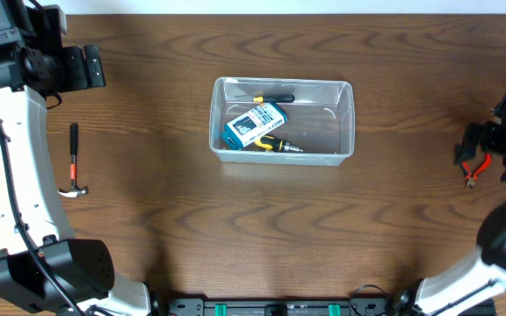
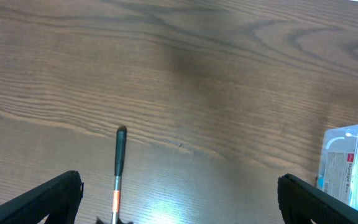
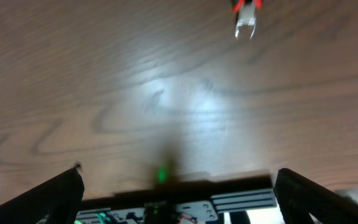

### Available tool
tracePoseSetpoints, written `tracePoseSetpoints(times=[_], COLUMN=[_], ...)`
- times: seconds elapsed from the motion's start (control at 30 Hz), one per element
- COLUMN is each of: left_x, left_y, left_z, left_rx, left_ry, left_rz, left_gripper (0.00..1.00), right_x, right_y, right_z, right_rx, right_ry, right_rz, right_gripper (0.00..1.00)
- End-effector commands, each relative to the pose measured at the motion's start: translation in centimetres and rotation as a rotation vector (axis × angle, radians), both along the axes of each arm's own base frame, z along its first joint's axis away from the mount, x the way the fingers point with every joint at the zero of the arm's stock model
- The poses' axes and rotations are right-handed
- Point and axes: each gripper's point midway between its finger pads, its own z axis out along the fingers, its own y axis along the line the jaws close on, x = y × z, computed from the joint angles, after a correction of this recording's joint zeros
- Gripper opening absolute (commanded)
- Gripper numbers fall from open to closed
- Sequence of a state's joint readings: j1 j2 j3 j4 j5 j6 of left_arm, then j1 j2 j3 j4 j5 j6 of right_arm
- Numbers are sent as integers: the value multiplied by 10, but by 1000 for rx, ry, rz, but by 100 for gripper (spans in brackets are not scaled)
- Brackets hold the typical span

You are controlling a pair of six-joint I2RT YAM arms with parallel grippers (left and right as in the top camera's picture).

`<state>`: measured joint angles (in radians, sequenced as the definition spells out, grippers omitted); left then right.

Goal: Pack container

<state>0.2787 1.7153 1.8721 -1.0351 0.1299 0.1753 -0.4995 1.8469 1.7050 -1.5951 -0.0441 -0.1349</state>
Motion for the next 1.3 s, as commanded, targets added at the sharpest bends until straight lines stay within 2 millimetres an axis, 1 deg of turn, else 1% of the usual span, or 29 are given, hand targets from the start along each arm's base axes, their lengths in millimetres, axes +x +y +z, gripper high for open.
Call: tracePoseSetpoints(times=[0.0,0.1,0.17,0.27,0.37,0.4,0.47,0.6,0.77,0.9,1.07,1.27], left_x=[0,0,0,0,0,0,0,0,0,0,0,0], left_y=[-2,-2,-2,-2,-2,-2,-2,-2,-2,-2,-2,-2], left_z=[-4,-4,-4,-4,-4,-4,-4,-4,-4,-4,-4,-4], left_rx=[-19,-19,-19,-19,-19,-19,-19,-19,-20,-20,-20,-20], left_ry=[6,6,6,6,6,7,6,6,8,8,8,8], left_rz=[7,7,7,7,7,7,7,7,7,7,7,7], left_gripper=[98,98,98,98,98,98,98,98,98,98,98,98], right_x=[-14,-17,-13,-11,4,8,13,21,33,41,51,59], right_y=[18,26,34,35,26,22,13,3,-21,-29,-28,-31], right_z=[32,48,57,59,54,50,34,-2,-37,-56,-78,-102], right_rx=[-60,-117,-151,-185,-209,-210,-193,-142,-190,-183,-122,-105], right_ry=[-146,-273,-355,-393,-415,-410,-366,-271,-179,-166,-185,-174], right_rz=[-6,70,201,428,509,515,502,488,443,434,418,418], right_gripper=[99,99,99,99,99,99,99,99,99,99,99,99])
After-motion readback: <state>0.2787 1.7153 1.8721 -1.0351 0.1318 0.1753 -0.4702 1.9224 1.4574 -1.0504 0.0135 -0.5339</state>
